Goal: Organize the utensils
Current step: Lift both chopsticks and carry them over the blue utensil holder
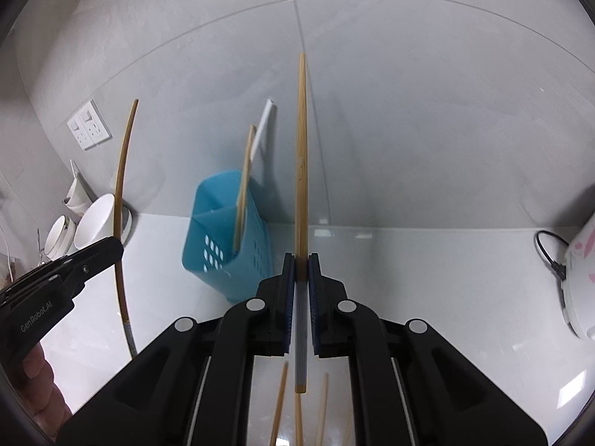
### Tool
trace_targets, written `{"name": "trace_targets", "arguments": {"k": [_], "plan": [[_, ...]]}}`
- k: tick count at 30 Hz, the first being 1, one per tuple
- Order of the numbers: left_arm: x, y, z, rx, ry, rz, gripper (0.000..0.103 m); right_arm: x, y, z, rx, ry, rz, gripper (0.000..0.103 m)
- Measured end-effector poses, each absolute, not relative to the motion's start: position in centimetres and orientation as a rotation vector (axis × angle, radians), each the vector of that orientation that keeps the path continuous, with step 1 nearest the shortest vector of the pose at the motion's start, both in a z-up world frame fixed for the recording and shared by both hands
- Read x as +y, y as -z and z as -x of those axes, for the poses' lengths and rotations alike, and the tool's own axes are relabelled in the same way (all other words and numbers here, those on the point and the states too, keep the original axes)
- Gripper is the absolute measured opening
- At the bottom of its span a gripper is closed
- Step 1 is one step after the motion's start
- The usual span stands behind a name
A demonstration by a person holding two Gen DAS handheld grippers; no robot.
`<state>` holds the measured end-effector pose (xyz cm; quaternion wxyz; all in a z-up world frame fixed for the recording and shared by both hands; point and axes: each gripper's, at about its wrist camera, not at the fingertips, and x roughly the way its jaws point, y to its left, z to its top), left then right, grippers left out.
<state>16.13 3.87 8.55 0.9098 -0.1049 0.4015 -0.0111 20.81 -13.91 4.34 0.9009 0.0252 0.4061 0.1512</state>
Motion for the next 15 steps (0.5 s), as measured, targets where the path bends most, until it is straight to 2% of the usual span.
{"name": "trace_targets", "arguments": {"k": [15], "plan": [[4.9, -9.6, -20.7, 0.596, 0.055, 0.264, 0.006, -12.1, -5.8, -24.3, 0.703, -0.361, -0.122, 0.006]]}}
